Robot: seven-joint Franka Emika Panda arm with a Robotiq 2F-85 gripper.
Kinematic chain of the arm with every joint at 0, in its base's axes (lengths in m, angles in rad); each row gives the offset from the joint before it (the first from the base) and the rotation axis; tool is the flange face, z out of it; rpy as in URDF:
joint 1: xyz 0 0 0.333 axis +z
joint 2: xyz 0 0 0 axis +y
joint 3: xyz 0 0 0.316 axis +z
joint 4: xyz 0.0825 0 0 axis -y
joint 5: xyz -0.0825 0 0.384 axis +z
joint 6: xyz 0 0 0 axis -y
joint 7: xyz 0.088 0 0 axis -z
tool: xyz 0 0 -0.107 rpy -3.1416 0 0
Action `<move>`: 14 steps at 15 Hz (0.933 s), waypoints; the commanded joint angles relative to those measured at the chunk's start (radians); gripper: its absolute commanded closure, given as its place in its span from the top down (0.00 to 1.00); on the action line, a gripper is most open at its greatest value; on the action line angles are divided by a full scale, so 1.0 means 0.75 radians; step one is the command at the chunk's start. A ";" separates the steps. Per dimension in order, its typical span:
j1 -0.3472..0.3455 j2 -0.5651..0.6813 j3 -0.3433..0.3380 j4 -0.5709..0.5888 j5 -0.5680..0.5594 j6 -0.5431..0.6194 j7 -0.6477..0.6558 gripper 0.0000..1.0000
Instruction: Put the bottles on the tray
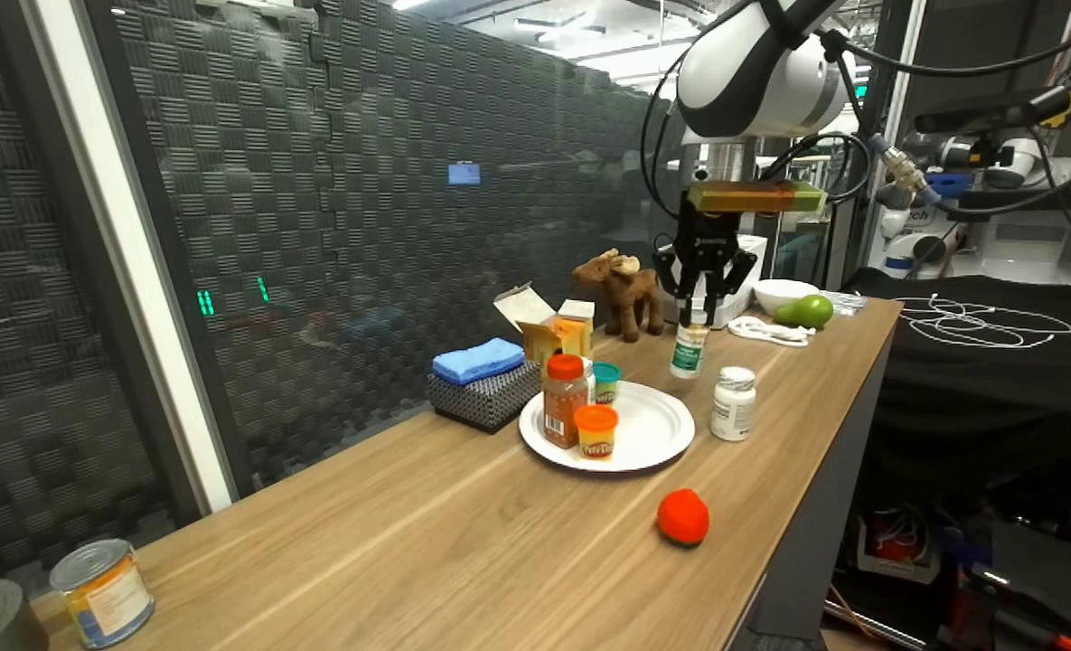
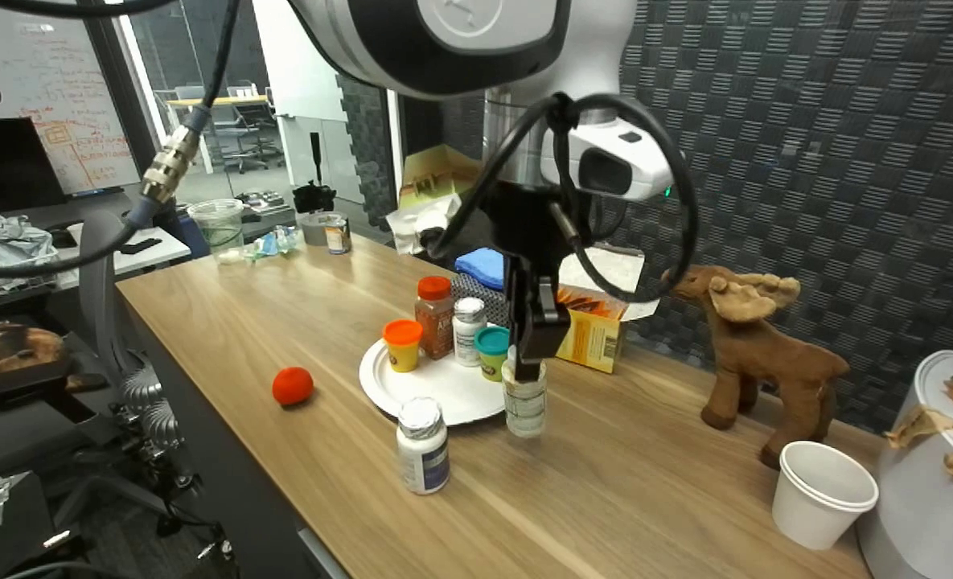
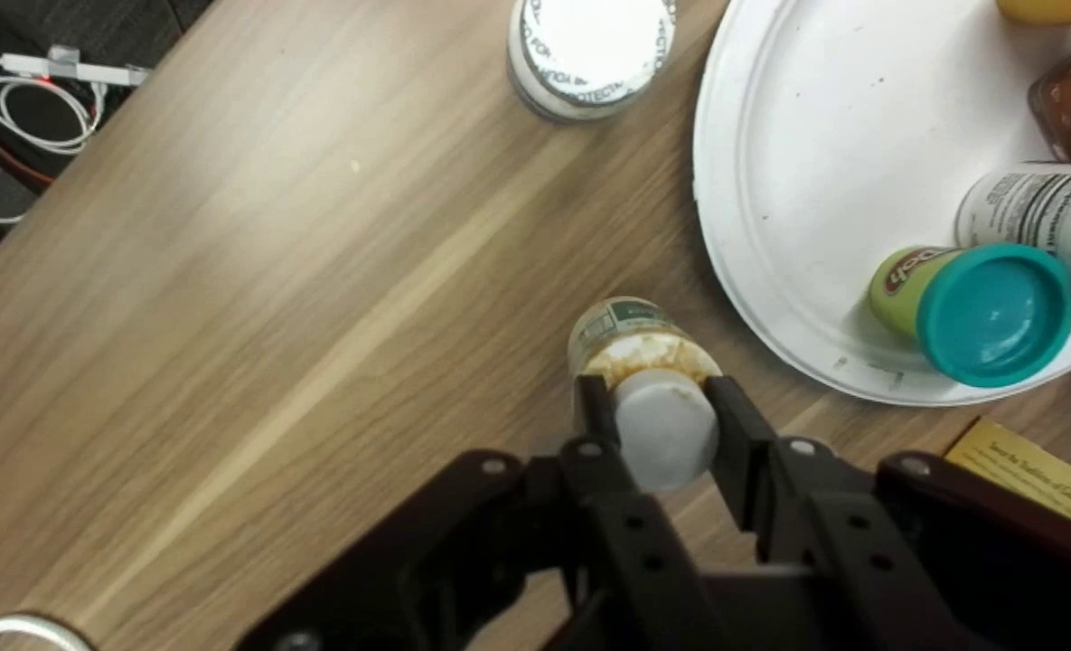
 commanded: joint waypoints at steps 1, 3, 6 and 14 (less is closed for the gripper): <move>0.045 -0.061 0.029 -0.018 -0.067 0.016 0.013 0.17; 0.061 -0.058 0.046 -0.012 -0.081 0.010 0.003 0.17; 0.094 -0.033 0.084 -0.006 -0.081 -0.004 0.007 0.16; 0.124 0.057 0.122 0.029 -0.084 -0.004 -0.019 0.16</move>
